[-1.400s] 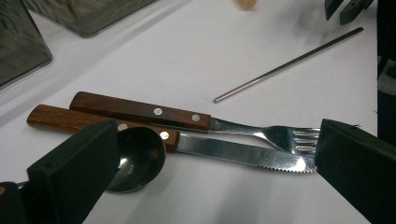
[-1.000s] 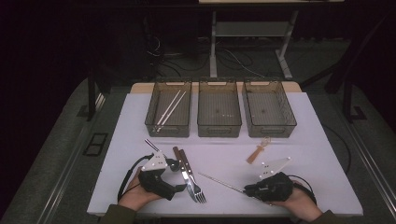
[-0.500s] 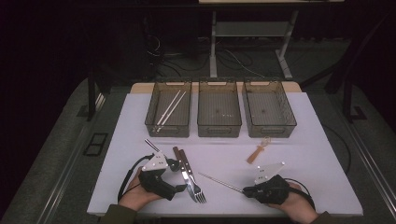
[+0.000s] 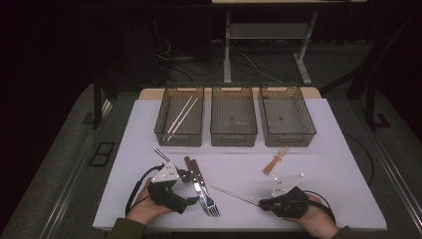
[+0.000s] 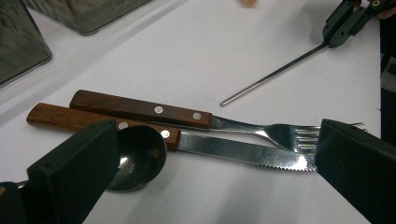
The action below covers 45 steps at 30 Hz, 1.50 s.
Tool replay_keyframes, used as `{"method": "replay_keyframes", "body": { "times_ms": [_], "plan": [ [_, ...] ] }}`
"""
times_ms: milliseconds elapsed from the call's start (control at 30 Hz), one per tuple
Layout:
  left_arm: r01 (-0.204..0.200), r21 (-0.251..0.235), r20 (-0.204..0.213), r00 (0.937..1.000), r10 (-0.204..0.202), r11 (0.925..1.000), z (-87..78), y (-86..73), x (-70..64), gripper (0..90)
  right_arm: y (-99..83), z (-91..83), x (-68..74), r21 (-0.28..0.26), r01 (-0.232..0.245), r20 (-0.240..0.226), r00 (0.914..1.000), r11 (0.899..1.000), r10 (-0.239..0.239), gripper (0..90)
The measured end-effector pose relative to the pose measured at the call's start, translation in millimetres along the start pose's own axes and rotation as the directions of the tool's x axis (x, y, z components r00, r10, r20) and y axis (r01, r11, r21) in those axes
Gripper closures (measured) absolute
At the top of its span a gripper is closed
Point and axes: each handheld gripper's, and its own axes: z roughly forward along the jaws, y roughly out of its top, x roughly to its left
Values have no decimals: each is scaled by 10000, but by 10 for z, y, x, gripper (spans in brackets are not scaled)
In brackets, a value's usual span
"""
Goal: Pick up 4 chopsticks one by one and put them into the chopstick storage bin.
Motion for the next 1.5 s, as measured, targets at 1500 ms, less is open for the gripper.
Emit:
{"method": "replay_keyframes", "body": {
  "times_ms": [1500],
  "plan": [
    [-63,-2,70,10000,63,10000,0,3,5,0,286,-543,-472,-2554,-997,-140,9949,9617,995,849]
  ]
}}
